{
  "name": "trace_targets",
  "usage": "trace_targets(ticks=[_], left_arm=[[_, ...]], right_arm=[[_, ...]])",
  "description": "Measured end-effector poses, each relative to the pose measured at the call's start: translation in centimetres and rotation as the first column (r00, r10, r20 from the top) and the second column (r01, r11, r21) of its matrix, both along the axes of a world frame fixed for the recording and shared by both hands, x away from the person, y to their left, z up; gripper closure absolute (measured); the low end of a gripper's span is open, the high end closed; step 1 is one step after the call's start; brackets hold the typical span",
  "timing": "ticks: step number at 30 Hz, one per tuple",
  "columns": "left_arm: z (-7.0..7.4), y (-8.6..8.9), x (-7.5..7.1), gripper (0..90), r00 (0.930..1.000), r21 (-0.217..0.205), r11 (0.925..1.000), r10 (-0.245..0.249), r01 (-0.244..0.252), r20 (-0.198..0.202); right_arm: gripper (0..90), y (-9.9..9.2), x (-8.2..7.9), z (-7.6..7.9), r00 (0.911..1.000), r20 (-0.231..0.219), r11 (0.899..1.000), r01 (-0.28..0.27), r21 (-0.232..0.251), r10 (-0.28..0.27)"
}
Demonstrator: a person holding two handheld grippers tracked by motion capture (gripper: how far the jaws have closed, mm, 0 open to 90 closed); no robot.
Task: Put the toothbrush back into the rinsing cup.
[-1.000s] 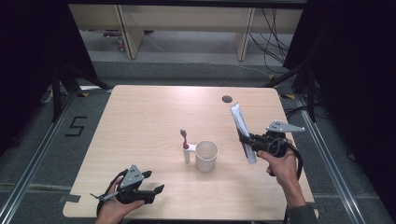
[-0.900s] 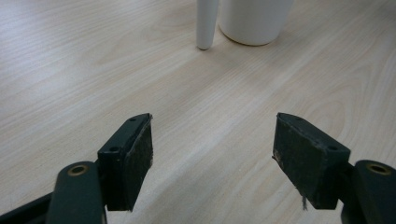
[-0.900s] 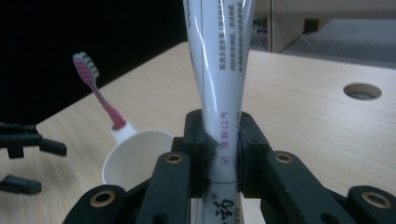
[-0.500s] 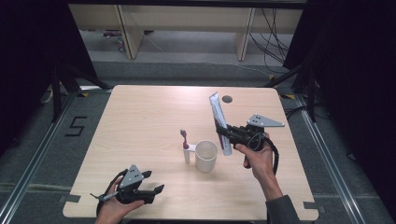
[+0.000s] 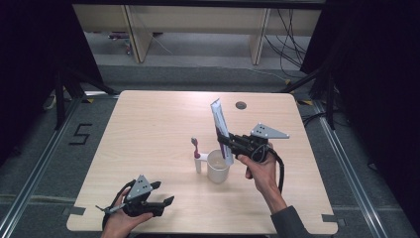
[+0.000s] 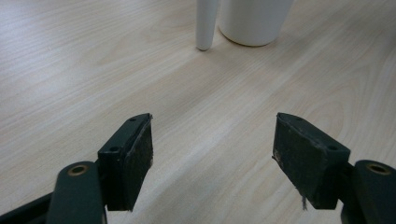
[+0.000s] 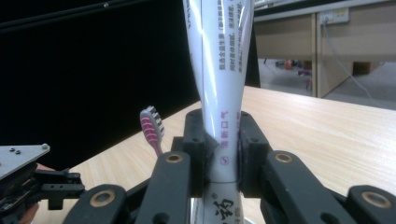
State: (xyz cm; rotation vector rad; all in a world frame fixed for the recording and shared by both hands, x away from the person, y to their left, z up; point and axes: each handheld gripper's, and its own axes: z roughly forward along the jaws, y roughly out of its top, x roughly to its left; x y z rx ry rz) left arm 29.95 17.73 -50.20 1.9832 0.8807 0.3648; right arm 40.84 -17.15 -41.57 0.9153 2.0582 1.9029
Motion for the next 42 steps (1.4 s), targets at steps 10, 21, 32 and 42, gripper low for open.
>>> trace_targets(ticks=[10, 21, 32, 42], left_arm=[[-0.1, 0.0, 0.0, 28.5, 1.0000, -0.006, 1.0000, -0.002, 0.002, -0.004], [0.0, 0.0, 0.0, 28.5, 1.0000, 0.002, 1.0000, -0.006, 0.006, -0.002], [0.0, 0.0, -0.1, 28.6, 1.0000, 0.009, 0.9999, -0.005, 0.005, -0.003], [0.0, 0.0, -0.1, 28.6, 0.9999, 0.005, 0.9999, -0.012, 0.012, -0.001]], right_arm=[[77.7, 0.9, 0.5, -1.6, 1.0000, 0.004, 1.000, -0.007, -0.007, 0.007], [77.6, 1.3, 0.5, -3.7, 0.9995, 0.025, 0.999, -0.017, -0.028, 0.018], [77.4, 1.4, 0.2, -4.6, 0.9992, 0.011, 0.998, -0.039, -0.042, 0.039], [77.4, 1.6, 0.4, -5.4, 0.9983, 0.007, 0.994, -0.056, -0.092, 0.057]])
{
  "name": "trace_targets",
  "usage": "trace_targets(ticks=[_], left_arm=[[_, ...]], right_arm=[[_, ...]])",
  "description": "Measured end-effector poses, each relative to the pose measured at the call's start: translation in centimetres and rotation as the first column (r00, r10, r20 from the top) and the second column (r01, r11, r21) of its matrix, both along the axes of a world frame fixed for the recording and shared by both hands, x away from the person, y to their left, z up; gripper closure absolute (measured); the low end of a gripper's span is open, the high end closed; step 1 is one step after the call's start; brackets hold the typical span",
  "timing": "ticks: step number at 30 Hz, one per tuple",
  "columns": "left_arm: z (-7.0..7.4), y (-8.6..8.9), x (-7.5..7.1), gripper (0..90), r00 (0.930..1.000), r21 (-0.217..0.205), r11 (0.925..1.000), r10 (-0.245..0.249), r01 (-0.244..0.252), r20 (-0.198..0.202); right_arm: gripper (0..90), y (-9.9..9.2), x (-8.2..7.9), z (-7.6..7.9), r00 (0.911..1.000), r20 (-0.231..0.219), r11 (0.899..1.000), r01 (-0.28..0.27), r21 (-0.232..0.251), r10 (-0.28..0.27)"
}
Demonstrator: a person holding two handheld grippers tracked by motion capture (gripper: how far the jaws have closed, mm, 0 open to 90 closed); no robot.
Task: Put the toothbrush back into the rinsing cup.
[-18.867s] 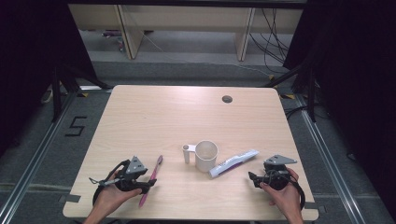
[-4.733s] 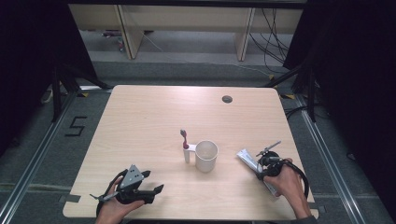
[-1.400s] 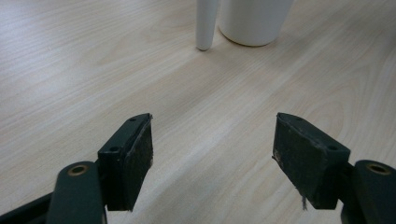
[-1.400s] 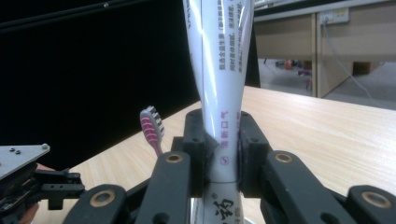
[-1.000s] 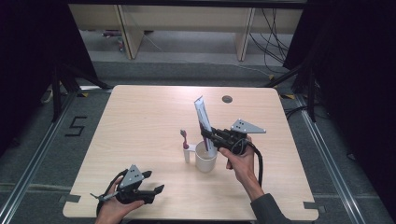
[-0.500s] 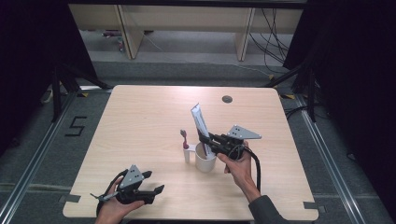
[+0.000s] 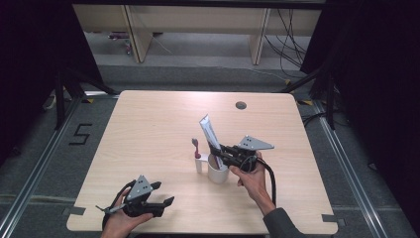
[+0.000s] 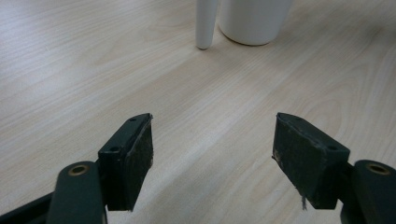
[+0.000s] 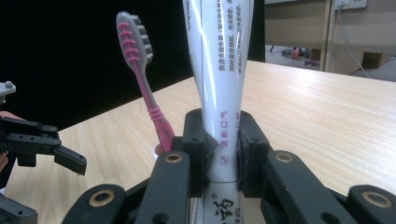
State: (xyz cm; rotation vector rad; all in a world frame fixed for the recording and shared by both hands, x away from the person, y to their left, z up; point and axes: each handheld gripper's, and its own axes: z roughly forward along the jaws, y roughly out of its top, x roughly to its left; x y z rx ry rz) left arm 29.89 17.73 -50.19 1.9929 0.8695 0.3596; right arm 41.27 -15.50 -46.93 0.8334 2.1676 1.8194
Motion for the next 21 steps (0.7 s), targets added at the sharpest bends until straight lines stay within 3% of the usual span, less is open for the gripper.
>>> trace_targets(ticks=[4, 5, 6, 7, 12, 15, 21], left_arm=[[-0.03, -0.07, -0.02, 28.7, 1.0000, -0.009, 1.0000, 0.003, -0.003, -0.001], [0.00, -0.06, -0.05, 28.6, 1.0000, -0.004, 1.0000, 0.005, -0.005, -0.001], [0.04, 0.01, -0.04, 28.6, 1.0000, 0.004, 1.0000, 0.001, -0.001, 0.000], [0.04, 0.02, -0.04, 28.7, 1.0000, 0.003, 1.0000, 0.001, -0.001, 0.000], [-0.01, -0.06, -0.06, 28.7, 1.0000, -0.004, 1.0000, 0.005, -0.005, -0.002], [-0.05, -0.09, -0.04, 28.7, 1.0000, -0.009, 1.0000, 0.002, -0.002, -0.001], [-0.03, -0.03, -0.04, 28.7, 1.0000, -0.005, 1.0000, 0.002, -0.002, -0.001]], right_arm=[[77.3, 0.13, 0.01, -0.14, 1.0000, 0.008, 1.000, -0.005, 0.000, 0.005], [77.4, 0.15, -0.20, -0.09, 0.9999, -0.015, 1.000, -0.004, 0.001, 0.004], [77.3, 0.11, 0.00, -0.13, 0.9999, 0.010, 1.000, -0.008, 0.000, 0.008], [77.3, 0.10, -0.09, -0.10, 0.9999, -0.006, 1.000, -0.010, -0.002, 0.010], [77.1, -0.06, -0.19, 0.15, 0.9997, 0.007, 0.999, -0.024, -0.042, 0.024], [77.1, -0.12, -0.32, 0.35, 0.9994, -0.016, 0.997, -0.031, -0.066, 0.030], [77.0, -0.11, -0.16, 0.52, 0.9996, -0.001, 0.997, -0.028, -0.068, 0.028]])
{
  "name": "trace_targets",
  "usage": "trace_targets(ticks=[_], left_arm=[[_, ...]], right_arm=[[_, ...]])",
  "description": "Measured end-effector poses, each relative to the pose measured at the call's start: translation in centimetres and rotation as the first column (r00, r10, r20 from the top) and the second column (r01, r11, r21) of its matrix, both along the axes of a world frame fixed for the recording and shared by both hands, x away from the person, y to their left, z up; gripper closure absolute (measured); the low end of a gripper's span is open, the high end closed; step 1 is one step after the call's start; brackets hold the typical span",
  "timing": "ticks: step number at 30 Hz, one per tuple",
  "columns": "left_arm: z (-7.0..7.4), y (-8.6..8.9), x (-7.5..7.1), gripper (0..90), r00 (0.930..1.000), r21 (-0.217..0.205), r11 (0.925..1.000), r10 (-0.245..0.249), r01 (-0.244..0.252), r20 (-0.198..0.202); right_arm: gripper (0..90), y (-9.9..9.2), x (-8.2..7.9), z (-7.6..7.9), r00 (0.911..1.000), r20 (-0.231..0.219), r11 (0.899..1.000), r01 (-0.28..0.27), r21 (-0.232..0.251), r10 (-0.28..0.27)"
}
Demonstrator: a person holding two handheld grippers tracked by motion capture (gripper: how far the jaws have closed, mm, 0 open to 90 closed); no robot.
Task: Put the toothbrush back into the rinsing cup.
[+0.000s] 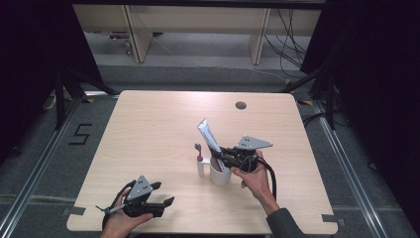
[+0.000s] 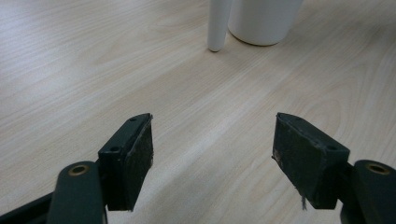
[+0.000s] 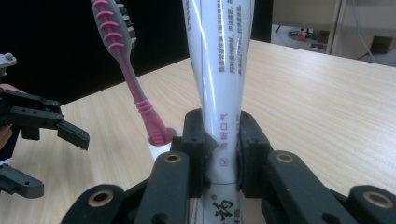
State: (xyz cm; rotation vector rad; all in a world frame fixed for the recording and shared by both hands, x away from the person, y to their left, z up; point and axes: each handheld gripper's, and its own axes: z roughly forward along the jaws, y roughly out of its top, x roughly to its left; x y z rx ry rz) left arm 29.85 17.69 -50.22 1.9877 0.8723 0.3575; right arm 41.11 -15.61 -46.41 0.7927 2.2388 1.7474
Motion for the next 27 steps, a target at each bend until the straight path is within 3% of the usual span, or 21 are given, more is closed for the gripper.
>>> trace_targets(ticks=[2, 6, 15, 16, 17, 18, 20, 23, 24, 27], left_arm=[[0.03, 0.00, -0.03, 28.7, 1.0000, 0.003, 1.0000, 0.002, -0.002, -0.001], [0.02, -0.04, -0.05, 28.7, 1.0000, -0.002, 1.0000, 0.004, -0.004, -0.001], [0.08, 0.03, -0.02, 28.8, 1.0000, 0.007, 1.0000, -0.003, 0.003, 0.001], [0.08, 0.03, -0.01, 28.8, 1.0000, 0.005, 1.0000, -0.001, 0.001, 0.000], [0.07, 0.02, -0.01, 28.9, 1.0000, 0.003, 1.0000, 0.000, 0.000, -0.002], [0.07, 0.01, -0.01, 28.9, 1.0000, 0.002, 1.0000, 0.001, -0.001, -0.003], [0.02, -0.09, 0.04, 28.9, 1.0000, -0.007, 1.0000, 0.003, -0.003, -0.004], [0.00, -0.11, 0.01, 28.9, 1.0000, -0.002, 1.0000, 0.006, -0.006, -0.007], [-0.04, -0.14, -0.01, 28.9, 0.9999, -0.005, 0.9999, 0.009, -0.009, -0.008], [-0.08, -0.12, 0.00, 29.0, 0.9999, -0.010, 0.9999, 0.013, -0.013, -0.010]], right_arm=[[76.9, -0.08, -0.09, 0.18, 0.9996, -0.026, 1.000, -0.010, -0.025, 0.009], [76.9, -0.07, -0.15, 0.47, 1.0000, -0.009, 0.998, -0.001, -0.055, 0.001], [77.0, -0.04, -0.33, 0.56, 0.9998, -0.013, 0.998, -0.015, -0.058, 0.014], [77.0, -0.06, -0.37, 0.61, 0.9999, -0.010, 0.998, -0.009, -0.066, 0.008], [77.0, -0.19, -0.34, 0.69, 0.9998, 0.021, 0.996, -0.002, -0.084, 0.004], [77.0, -0.18, -0.54, 0.77, 1.0000, -0.003, 0.996, -0.006, -0.088, 0.006], [77.0, -0.32, -0.59, 0.83, 0.9999, 0.010, 0.996, -0.004, -0.093, 0.005], [77.0, -0.39, -0.69, 0.85, 0.9999, -0.011, 0.996, -0.013, -0.093, 0.012], [76.9, -0.50, -0.62, 0.90, 0.9998, 0.014, 0.994, -0.008, -0.105, 0.010], [76.8, -0.46, -0.73, 0.93, 0.9998, -0.007, 0.995, -0.017, -0.103, 0.016]])
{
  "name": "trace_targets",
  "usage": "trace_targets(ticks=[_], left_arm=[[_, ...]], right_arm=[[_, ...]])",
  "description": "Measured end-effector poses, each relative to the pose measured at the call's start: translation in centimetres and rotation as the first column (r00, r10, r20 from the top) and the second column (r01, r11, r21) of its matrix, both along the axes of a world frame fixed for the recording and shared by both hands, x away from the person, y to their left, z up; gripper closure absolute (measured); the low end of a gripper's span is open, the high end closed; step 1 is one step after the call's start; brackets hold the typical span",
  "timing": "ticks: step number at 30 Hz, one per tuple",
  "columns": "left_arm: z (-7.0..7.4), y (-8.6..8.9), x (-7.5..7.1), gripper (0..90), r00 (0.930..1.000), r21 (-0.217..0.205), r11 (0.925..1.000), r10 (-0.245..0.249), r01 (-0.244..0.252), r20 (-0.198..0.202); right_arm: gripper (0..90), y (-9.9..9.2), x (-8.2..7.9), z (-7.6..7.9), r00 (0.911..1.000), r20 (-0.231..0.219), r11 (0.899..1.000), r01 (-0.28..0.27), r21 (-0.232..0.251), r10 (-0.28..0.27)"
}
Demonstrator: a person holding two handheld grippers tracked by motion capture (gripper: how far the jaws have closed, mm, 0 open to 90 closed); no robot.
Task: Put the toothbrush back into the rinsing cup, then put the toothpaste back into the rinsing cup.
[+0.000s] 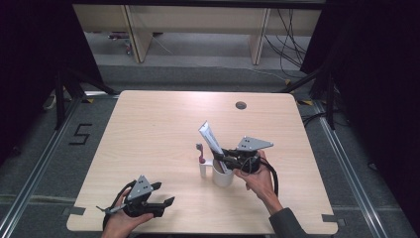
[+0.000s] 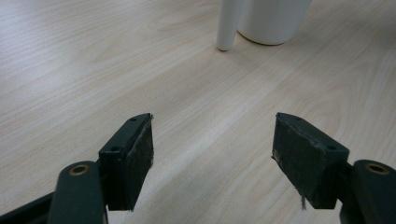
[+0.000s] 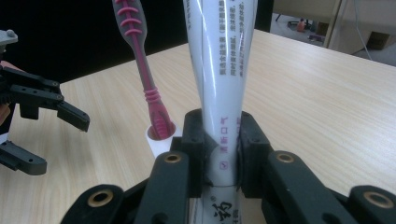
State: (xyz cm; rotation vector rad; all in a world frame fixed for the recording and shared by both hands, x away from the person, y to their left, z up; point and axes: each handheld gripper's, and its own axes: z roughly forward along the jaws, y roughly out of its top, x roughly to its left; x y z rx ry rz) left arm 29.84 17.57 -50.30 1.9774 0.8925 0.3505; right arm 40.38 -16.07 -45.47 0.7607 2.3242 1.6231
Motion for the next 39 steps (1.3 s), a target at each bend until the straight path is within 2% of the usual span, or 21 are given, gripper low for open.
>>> trace_targets(ticks=[4, 5, 7, 11, 12, 13, 14, 16, 17, 19, 20, 22, 23, 25, 27, 30, 31, 32, 35, 36, 39], left_arm=[[0.1, 0.3, -0.1, 29.0, 0.9999, 0.020, 0.9997, -0.015, 0.015, 0.001], [0.1, 0.2, -0.1, 29.0, 1.0000, 0.002, 1.0000, -0.003, 0.003, 0.003], [0.1, 0.3, -0.2, 29.1, 1.0000, -0.003, 1.0000, -0.001, 0.001, 0.004], [0.1, 0.4, -0.3, 29.1, 1.0000, 0.006, 1.0000, 0.000, 0.000, 0.008], [0.2, 0.4, -0.3, 29.2, 1.0000, 0.004, 1.0000, 0.000, 0.000, 0.007], [0.2, 0.4, -0.2, 29.2, 0.9999, -0.004, 1.0000, -0.004, 0.004, 0.010], [0.2, 0.3, -0.2, 29.2, 1.0000, -0.003, 1.0000, -0.002, 0.002, 0.007], [0.1, 0.2, -0.2, 29.2, 1.0000, 0.001, 1.0000, -0.003, 0.003, 0.007], [0.1, 0.3, -0.2, 29.2, 0.9999, 0.005, 1.0000, -0.008, 0.008, 0.008], [0.2, 0.2, -0.2, 29.2, 0.9999, 0.006, 0.9999, -0.009, 0.009, 0.008], [0.1, 0.2, -0.2, 29.2, 0.9999, -0.001, 1.0000, -0.009, 0.009, 0.013], [0.2, 0.3, -0.2, 29.2, 0.9999, 0.004, 0.9999, -0.011, 0.011, 0.008], [0.2, 0.3, -0.2, 29.2, 0.9999, 0.005, 1.0000, -0.008, 0.008, 0.009], [0.2, 0.3, -0.3, 29.2, 0.9999, 0.004, 0.9999, -0.011, 0.011, 0.010], [0.2, 0.2, -0.2, 29.3, 0.9999, 0.005, 0.9999, -0.014, 0.014, 0.010], [0.2, 0.2, -0.2, 29.4, 0.9997, 0.009, 0.9998, -0.020, 0.020, 0.016], [0.2, 0.3, -0.2, 29.4, 0.9996, 0.015, 0.9997, -0.021, 0.020, 0.017], [0.2, 0.1, -0.2, 29.4, 0.9998, -0.009, 0.9998, -0.017, 0.017, 0.014], [0.2, 0.2, -0.2, 29.5, 0.9997, 0.000, 0.9998, -0.020, 0.020, 0.012], [0.2, 0.1, -0.2, 29.5, 0.9997, 0.000, 0.9998, -0.020, 0.020, 0.013], [0.2, 0.1, -0.2, 29.5, 0.9998, 0.005, 0.9998, -0.020, 0.020, 0.009]], right_arm=[[76.6, 0.0, 0.0, 0.0, 1.0000, 0.002, 1.000, 0.002, 0.001, -0.002], [76.6, 0.1, -0.1, 0.1, 1.0000, -0.008, 1.000, 0.004, 0.008, -0.004], [76.4, 0.1, 0.0, 0.1, 0.9998, 0.020, 1.000, -0.002, -0.008, 0.002], [75.4, 0.1, -0.2, 0.5, 0.9999, 0.016, 1.000, 0.002, -0.031, -0.002], [75.3, -0.1, -0.1, 0.6, 0.9988, 0.049, 0.999, 0.005, -0.046, -0.002], [75.2, 0.0, -0.1, 0.6, 0.9992, 0.040, 0.999, -0.003, -0.042, 0.004], [75.3, 0.0, -0.4, 0.7, 1.0000, 0.005, 0.999, 0.008, -0.053, -0.008], [75.4, -0.1, -0.4, 0.6, 0.9985, 0.053, 0.996, 0.018, -0.083, -0.013], [75.3, -0.1, -0.6, 0.6, 0.9998, 0.020, 0.996, 0.011, -0.092, -0.009], [75.7, -0.1, -0.6, 0.4, 0.9992, 0.038, 0.991, 0.021, -0.131, -0.016], [76.2, -0.1, -0.8, 0.1, 0.9999, 0.007, 0.990, 0.012, -0.141, -0.011], [76.7, 0.0, -0.8, -0.2, 0.9998, 0.017, 0.985, 0.011, -0.173, -0.008], [76.9, 0.1, -0.8, -0.3, 0.9990, 0.044, 0.984, 0.010, -0.178, -0.003], [77.0, 0.0, -0.9, -0.2, 0.9991, 0.041, 0.982, 0.007, -0.191, 0.001], [77.0, 0.1, -1.2, -0.2, 0.9997, 0.020, 0.983, 0.013, -0.185, -0.009], [77.0, -0.1, -1.2, -0.2, 0.9986, 0.053, 0.979, 0.010, -0.202, 0.001], [76.9, -0.1, -1.3, -0.1, 0.9992, 0.040, 0.979, 0.004, -0.206, 0.004], [76.7, -0.1, -1.4, -0.2, 0.9990, 0.045, 0.978, 0.007, -0.206, 0.002], [76.3, -0.3, -1.7, -0.2, 0.9998, 0.018, 0.977, 0.008, -0.212, -0.004], [76.2, -0.5, -1.6, -0.2, 0.9994, 0.036, 0.978, 0.005, -0.208, 0.002], [75.3, -0.6, -1.6, -0.2, 0.9995, 0.033, 0.980, 0.008, -0.200, -0.001]])
